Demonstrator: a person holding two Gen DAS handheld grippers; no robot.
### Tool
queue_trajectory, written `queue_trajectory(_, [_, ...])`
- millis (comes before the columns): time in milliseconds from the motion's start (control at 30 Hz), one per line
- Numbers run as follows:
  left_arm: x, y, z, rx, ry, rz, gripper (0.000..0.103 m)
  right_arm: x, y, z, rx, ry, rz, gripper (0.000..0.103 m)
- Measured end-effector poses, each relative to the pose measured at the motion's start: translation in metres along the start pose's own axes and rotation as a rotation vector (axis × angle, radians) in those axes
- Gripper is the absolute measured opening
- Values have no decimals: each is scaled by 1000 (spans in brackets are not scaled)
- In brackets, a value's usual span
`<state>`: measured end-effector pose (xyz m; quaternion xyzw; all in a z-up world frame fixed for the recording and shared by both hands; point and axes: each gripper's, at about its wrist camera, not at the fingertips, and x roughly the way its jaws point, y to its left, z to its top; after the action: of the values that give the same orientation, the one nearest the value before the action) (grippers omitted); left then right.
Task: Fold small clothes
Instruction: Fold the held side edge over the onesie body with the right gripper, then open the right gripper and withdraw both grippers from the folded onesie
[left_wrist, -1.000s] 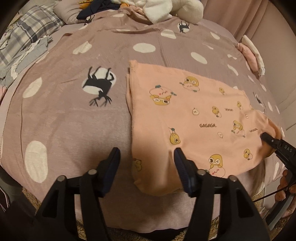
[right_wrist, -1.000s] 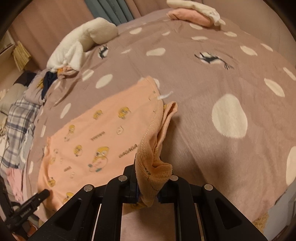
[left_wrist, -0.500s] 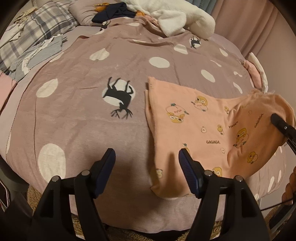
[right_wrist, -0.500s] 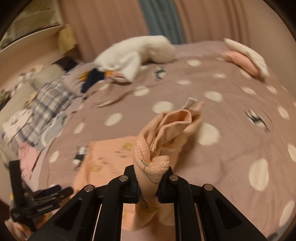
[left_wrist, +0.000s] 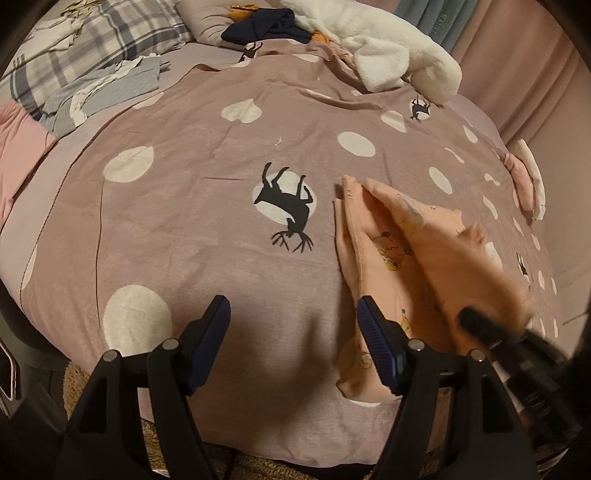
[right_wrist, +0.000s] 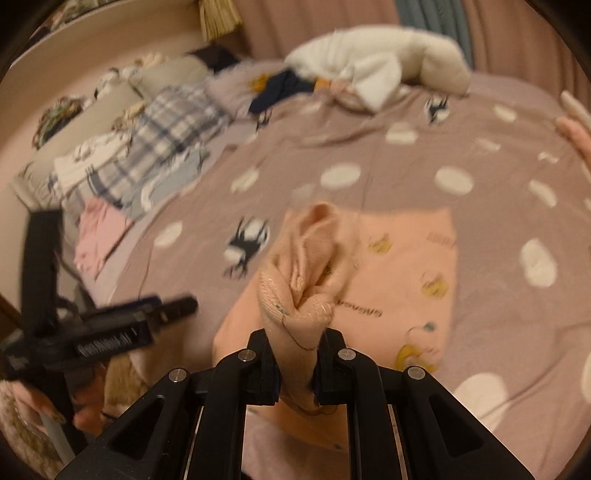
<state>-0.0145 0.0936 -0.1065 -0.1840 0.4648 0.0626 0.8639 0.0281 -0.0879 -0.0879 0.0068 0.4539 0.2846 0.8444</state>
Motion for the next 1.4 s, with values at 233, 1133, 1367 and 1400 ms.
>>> queue_trajectory(233, [-4,-4,4,2,10,-46,71,18,-8,-12,55,97,31,14])
queue_trajectory(1133, [28,-86,-17,205,250,-365,55,-45,-78,-36,261,-15,-171,62])
queue_trajectory(1367, [49,-87,-18,192,285,-387,5,-43,-78,-40,263,-6,-171,62])
queue_trajectory(1400, [51,-87,-19,187,282,-373,5,-43,-77,-40,264,-4,-168,62])
